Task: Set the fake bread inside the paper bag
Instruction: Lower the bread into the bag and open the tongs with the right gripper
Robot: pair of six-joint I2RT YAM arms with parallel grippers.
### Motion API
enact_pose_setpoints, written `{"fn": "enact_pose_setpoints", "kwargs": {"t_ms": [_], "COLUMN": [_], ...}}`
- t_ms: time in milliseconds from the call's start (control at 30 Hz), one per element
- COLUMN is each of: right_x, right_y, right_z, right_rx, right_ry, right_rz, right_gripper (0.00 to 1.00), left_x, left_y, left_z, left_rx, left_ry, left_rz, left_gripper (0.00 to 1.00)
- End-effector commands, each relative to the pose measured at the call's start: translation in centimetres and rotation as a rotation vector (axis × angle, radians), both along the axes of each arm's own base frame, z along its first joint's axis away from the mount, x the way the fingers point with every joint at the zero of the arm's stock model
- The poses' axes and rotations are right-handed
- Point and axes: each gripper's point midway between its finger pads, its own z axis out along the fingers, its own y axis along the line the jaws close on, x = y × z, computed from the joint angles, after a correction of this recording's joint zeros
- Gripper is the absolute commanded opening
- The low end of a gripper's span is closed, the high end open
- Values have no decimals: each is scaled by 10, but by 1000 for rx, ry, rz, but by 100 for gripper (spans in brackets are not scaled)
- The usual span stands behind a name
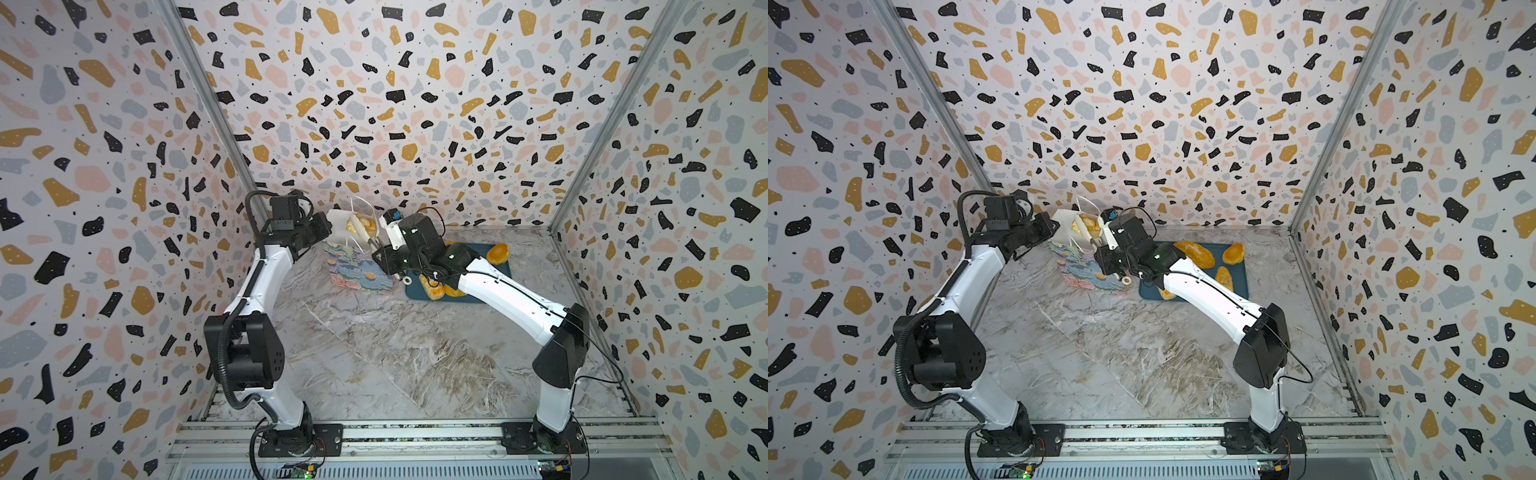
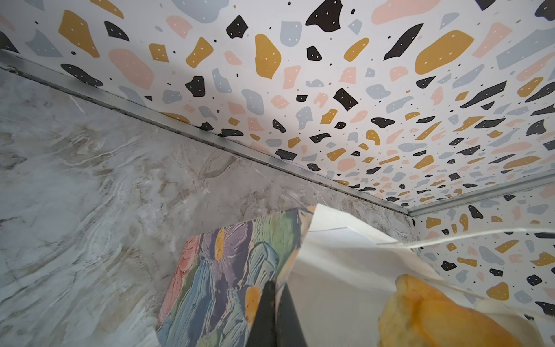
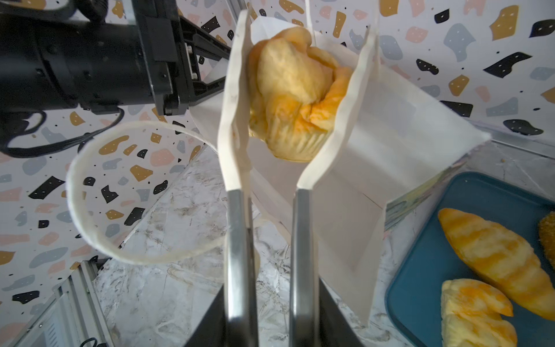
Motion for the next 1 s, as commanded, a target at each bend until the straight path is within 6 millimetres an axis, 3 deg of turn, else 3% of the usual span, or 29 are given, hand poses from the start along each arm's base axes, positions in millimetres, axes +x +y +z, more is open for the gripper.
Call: {"fn": "enact_pose_setpoints", "kwargs": {"t_ms": [0, 333, 667, 967], "right_x": [5, 9, 8, -1], "right_y": [-8, -10, -13, -19], "right_z": [42, 54, 59, 68], "right_rx": [38, 57, 61, 73], "right_ry": [-85, -98, -94, -97], "right_rz": [-23, -20, -14, -4], "right_gripper": [40, 46, 53, 52], "left_x": [2, 3, 3, 2], "left_y": [-1, -1, 1, 4], "left_z": [6, 4, 3, 5], "left_rx": [-18, -17, -11, 1], "left_ry": [-23, -18, -16, -16], "left_rz": [-11, -10, -4, 3], "left_gripper": [0, 11, 14, 16]}}
